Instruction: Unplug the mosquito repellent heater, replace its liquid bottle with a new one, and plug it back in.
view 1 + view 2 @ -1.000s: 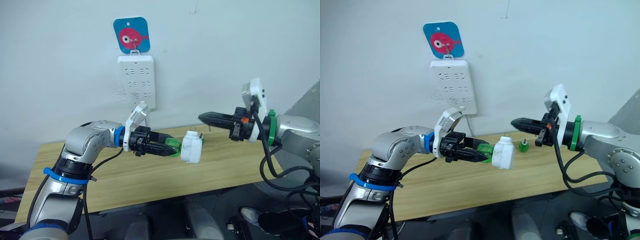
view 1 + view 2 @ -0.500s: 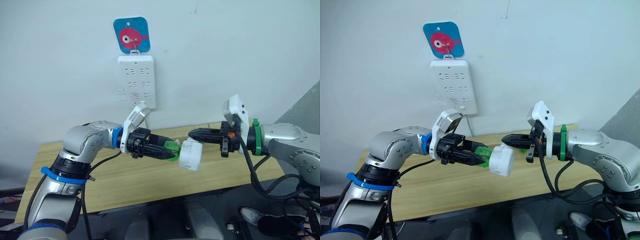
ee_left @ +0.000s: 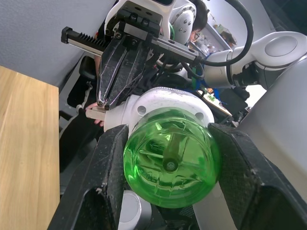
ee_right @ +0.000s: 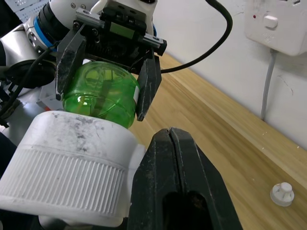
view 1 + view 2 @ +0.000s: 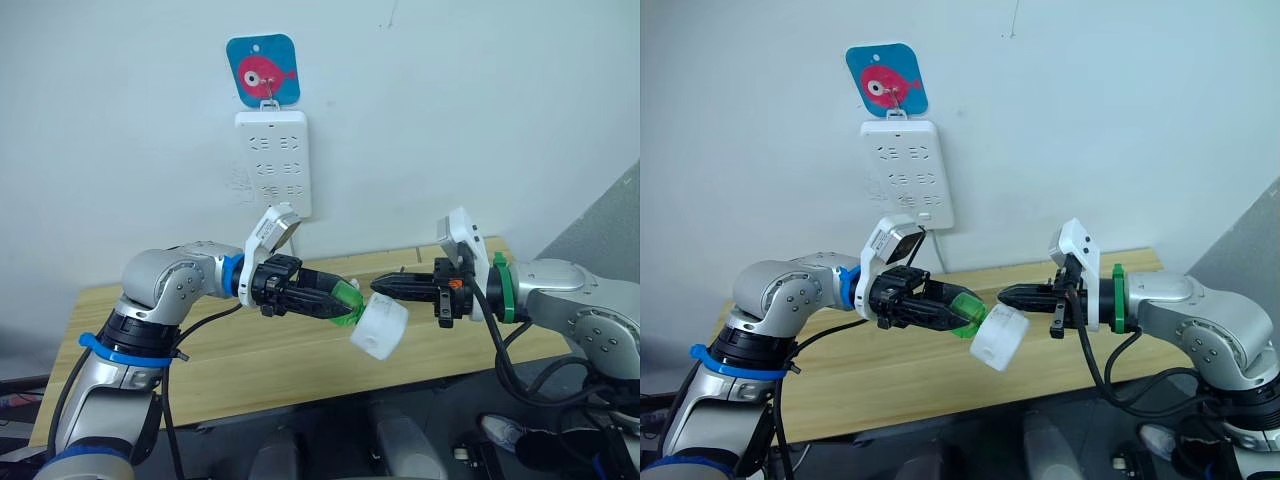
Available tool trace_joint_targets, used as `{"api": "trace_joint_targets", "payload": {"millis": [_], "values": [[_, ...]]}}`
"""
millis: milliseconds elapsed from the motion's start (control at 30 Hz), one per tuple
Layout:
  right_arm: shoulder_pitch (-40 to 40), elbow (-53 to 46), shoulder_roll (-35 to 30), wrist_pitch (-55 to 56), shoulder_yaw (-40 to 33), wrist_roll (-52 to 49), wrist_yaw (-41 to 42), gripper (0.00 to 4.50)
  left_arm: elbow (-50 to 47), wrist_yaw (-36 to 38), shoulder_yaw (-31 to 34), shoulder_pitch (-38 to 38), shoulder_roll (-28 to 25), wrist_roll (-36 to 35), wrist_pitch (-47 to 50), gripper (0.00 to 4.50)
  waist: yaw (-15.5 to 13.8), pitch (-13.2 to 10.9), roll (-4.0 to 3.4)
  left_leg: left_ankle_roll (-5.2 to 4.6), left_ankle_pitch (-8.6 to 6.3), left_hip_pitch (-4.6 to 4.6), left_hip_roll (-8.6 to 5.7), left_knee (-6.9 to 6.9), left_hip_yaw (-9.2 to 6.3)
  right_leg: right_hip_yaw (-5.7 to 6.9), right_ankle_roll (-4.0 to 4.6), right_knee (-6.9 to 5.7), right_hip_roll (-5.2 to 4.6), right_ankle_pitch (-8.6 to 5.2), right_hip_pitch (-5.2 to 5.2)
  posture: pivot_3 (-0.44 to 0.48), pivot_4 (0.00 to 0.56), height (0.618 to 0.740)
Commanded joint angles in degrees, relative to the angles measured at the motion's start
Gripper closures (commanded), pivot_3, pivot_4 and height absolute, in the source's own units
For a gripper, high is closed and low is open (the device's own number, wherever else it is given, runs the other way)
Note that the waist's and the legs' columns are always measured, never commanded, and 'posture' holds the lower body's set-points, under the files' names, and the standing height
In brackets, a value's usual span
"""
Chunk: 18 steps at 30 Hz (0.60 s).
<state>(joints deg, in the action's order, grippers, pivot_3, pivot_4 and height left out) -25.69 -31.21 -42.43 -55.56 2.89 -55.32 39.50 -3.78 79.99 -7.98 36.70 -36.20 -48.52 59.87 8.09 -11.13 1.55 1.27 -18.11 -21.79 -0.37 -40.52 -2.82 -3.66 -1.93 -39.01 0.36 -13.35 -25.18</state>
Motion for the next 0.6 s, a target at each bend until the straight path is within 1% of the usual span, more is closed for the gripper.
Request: {"api": "trace_joint_targets", "payload": {"millis": [33, 167, 233, 367, 400, 467, 600], "values": [[0.0, -1.52, 0.78, 0.5, -3.28, -1.52, -1.17, 4.5, -1.48, 0.87, 1.12, 0.98, -0.74, -0.8, -0.77, 2.18, 0.0, 0.0, 0.0, 0.0, 0.0, 0.0, 0.0, 0.0, 0.0, 0.0, 0.0, 0.0, 0.0, 0.0, 0.0, -0.203, 0.132, 0.74], [0.02, -0.67, 0.97, 1.05, -6.33, -0.31, -3.79, 4.5, -1.12, 0.36, 1.06, 0.16, -1.2, -0.15, -1.15, 2.18, -0.01, 0.0, 0.0, 0.0, 0.0, -0.01, -0.01, 0.0, 0.0, 0.0, 0.0, 0.01, 0.0, 0.0, 0.0, -0.199, 0.135, 0.74], [0.71, -1.24, -0.74, 2.78, -8.22, 1.54, -3.03, 4.5, -0.13, -0.74, 1.48, -0.41, -1.03, 0.4, -1.53, 2.18, -0.02, 0.0, 0.0, 0.0, 0.0, -0.01, -0.01, 0.0, 0.0, 0.0, 0.0, 0.01, 0.0, 0.0, 0.0, -0.203, 0.137, 0.74], [4.05, -5.09, -5.47, 8.07, -10.34, 7.25, -0.35, 4.5, 3.59, -6.07, 4.38, -0.31, 1.8, 0.44, -1.66, 2.18, -0.14, 0.0, 0.0, 0.0, 0.0, -0.02, -0.03, 0.0, -0.01, 0.01, 0.0, 0.02, -0.01, 0.0, 0.01, -0.211, 0.138, 0.74], [5.18, -6.02, -6.33, 9.73, -10.55, 9.16, -0.1, 4.14, 4.36, -7.0, 4.93, -0.03, 2.37, 0.44, -1.63, 2.18, -0.14, 0.0, 0.0, 0.0, 0.0, -0.02, -0.02, 0.0, 0.01, 0.0, 0.0, 0.02, 0.0, 0.0, 0.0, -0.211, 0.138, 0.74], [7.25, -7.59, -7.46, 12.57, -10.84, 12.04, 0.36, 3.62, 5.43, -8.44, 5.95, 0.41, 3.28, 0.24, -1.23, 2.18, -0.11, 0.01, 0.01, 0.0, 0.0, -0.01, -0.02, 0.0, 0.01, 0.0, 0.0, 0.01, 0.0, 0.0, 0.01, -0.215, 0.14, 0.74], [14.48, -12.93, -10.29, 23.05, -9.45, 23.01, 2.68, 2.16, 7.58, -11.9, 8.67, 1.79, 5.47, -0.98, 0.33, 2.18, -0.14, 0.01, 0.01, 0.0, 0.0, -0.02, -0.02, 0.0, 0.01, 0.01, 0.0, 0.01, 0.01, 0.0, 0.01, -0.22, 0.143, 0.74]]}}
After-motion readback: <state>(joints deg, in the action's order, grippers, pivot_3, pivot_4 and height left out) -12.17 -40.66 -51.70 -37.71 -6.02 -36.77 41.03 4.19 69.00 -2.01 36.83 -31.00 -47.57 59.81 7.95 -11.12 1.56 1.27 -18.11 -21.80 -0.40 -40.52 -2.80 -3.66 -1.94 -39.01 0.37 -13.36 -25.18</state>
